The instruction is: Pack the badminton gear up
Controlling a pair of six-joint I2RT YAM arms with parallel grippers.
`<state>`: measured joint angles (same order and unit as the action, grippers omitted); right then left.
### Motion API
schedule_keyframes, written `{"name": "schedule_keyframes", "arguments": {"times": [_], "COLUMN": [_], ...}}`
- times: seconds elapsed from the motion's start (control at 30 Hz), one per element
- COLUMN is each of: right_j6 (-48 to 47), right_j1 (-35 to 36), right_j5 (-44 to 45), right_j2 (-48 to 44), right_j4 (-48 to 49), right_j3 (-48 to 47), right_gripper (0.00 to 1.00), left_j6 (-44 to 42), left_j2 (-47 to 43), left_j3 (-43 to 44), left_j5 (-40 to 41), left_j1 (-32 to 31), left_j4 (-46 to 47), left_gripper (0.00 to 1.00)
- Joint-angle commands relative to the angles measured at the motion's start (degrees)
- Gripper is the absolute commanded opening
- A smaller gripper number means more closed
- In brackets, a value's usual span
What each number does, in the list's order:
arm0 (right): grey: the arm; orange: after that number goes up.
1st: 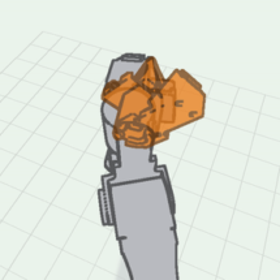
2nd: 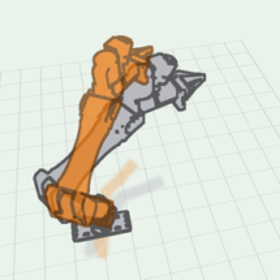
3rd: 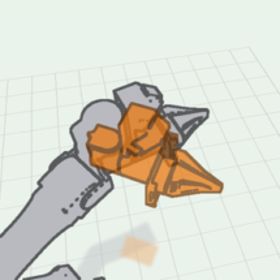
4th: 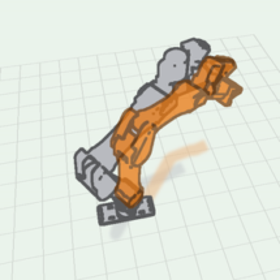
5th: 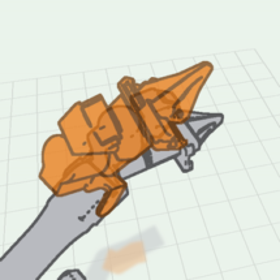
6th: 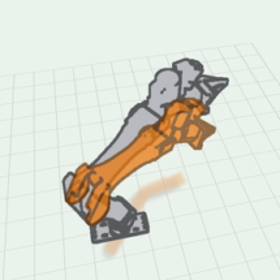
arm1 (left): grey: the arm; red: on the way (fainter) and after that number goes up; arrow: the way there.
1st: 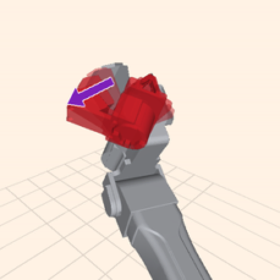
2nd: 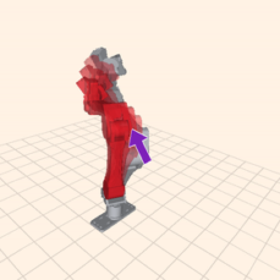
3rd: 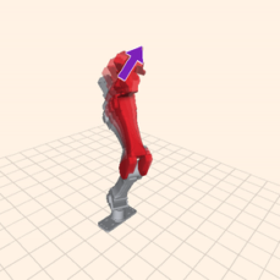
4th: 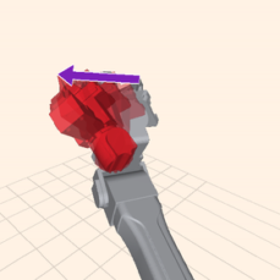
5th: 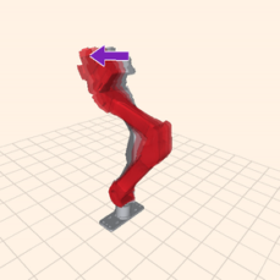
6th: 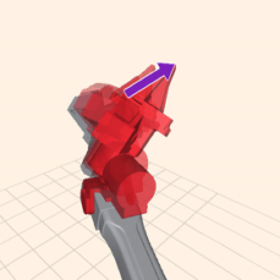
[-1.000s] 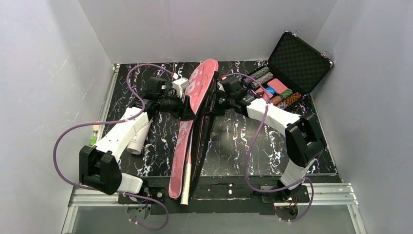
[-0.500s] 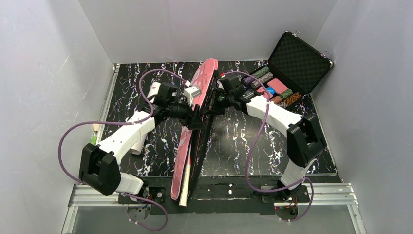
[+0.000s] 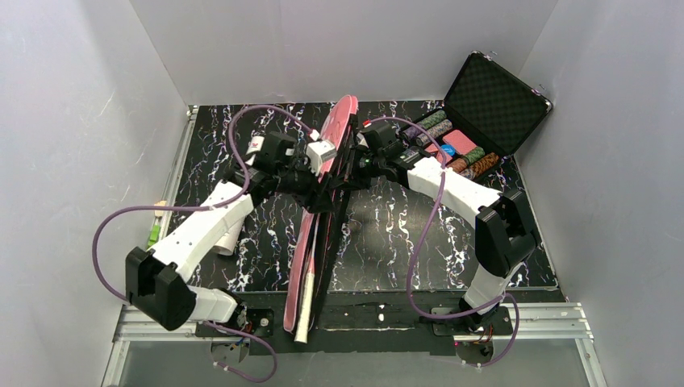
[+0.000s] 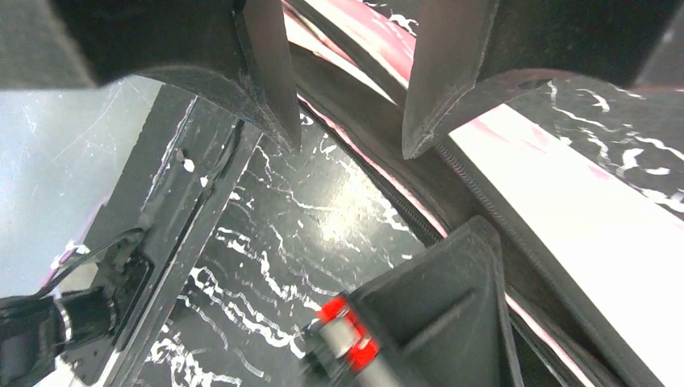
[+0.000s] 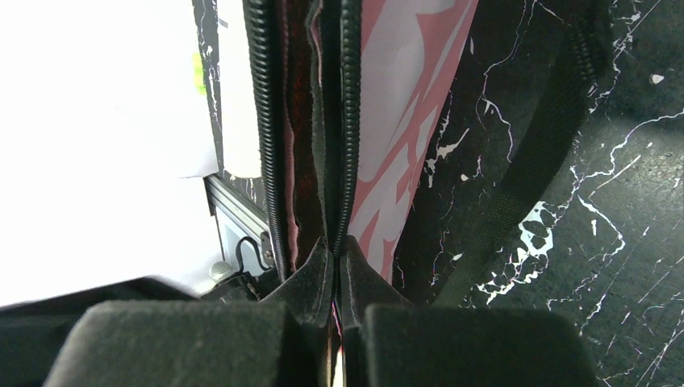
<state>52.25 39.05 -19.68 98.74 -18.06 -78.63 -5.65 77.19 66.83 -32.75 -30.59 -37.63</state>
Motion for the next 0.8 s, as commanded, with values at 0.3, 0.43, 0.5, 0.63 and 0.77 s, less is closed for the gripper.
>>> {"name": "schedule_keyframes", "arguments": {"times": [0.3, 0.43, 0.5, 0.63, 0.77], "right_j6": [0.76, 0.66, 0.64, 0.62, 0.96], "right_j1": [1.0, 1.25, 1.42, 1.71, 2.39], "right_j5": [-2.78, -2.64, -2.67, -2.64, -2.69], "right_j2": [-2.59, -2.64, -2.6, -2.62, -1.8], "right_j4": [0.8, 0.45, 0.47, 0.4, 0.11], "right_j3": [-3.82, -3.99, -4.16, -4.66, -5.93], "right_gripper": [0.01, 0.01, 0.01, 0.01, 0.01], "left_j6": [-4.54, -2.18, -0.82, 0.15, 2.93], "left_j2": [-6.85, -5.74, -5.2, -4.67, -3.53], "left_j3": [-1.07, -5.49, -6.38, -6.59, -6.31], "left_j5": [8.62, 7.96, 7.61, 7.8, 3.07], "left_j1": [0.0, 0.0, 0.0, 0.0, -0.07], "left_j4": [-2.01, 1.93, 3.32, 4.5, 5.03], "left_gripper": [0.77, 0.88, 0.98, 0.98, 0.98]}}
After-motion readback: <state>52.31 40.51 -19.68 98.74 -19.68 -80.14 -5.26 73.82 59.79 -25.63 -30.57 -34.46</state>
